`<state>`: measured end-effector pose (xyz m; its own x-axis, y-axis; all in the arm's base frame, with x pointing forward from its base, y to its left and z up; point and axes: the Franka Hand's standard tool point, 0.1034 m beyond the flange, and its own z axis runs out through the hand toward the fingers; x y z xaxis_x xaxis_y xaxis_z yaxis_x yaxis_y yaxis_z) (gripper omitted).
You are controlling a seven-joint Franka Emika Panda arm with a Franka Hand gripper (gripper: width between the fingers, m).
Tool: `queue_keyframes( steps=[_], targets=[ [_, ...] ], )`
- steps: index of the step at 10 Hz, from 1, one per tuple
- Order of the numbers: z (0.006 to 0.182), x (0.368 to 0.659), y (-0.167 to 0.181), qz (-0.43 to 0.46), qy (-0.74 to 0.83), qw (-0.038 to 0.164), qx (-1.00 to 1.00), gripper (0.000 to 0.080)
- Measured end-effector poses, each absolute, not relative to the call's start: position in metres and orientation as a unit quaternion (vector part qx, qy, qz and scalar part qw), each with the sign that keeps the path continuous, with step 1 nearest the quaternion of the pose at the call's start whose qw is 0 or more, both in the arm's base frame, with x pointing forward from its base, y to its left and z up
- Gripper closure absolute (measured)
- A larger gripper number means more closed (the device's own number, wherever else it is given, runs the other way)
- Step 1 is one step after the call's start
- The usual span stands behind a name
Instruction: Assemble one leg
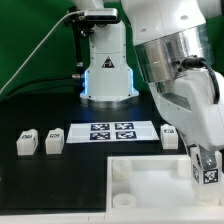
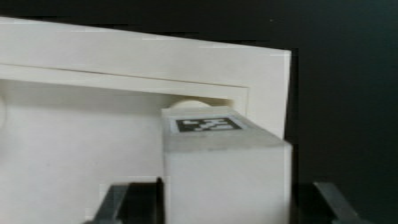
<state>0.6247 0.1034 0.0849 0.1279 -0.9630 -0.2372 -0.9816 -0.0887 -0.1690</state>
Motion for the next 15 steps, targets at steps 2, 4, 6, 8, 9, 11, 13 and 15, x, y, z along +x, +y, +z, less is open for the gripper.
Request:
queue_keyframes(
  steps=[2,4,6,8,9,11,13,15],
  targets=[
    [0.084,0.624,0.104,0.029,0.638,0.144,-0.756,0.0319],
    [0.081,0.620,0.118,0.013,0.509,0.128,-0.851,0.0188],
    [0.085,0.621,0.120,0.011,0.409,0.118,-0.905,0.0162],
    [0.084,0.620,0.119,0.000,0.292,0.106,-0.950,0.0152],
    [0.088,0.622,0.120,-0.011,0.205,0.082,-0.975,0.0151],
    [0.090,0.627,0.121,-0.026,0.057,0.067,-0.996,0.0151],
    [0.089,0.628,0.120,-0.029,0.034,0.069,-0.997,0.0272],
    [0.089,0.628,0.120,-0.028,0.046,0.069,-0.996,0.0411]
  ],
)
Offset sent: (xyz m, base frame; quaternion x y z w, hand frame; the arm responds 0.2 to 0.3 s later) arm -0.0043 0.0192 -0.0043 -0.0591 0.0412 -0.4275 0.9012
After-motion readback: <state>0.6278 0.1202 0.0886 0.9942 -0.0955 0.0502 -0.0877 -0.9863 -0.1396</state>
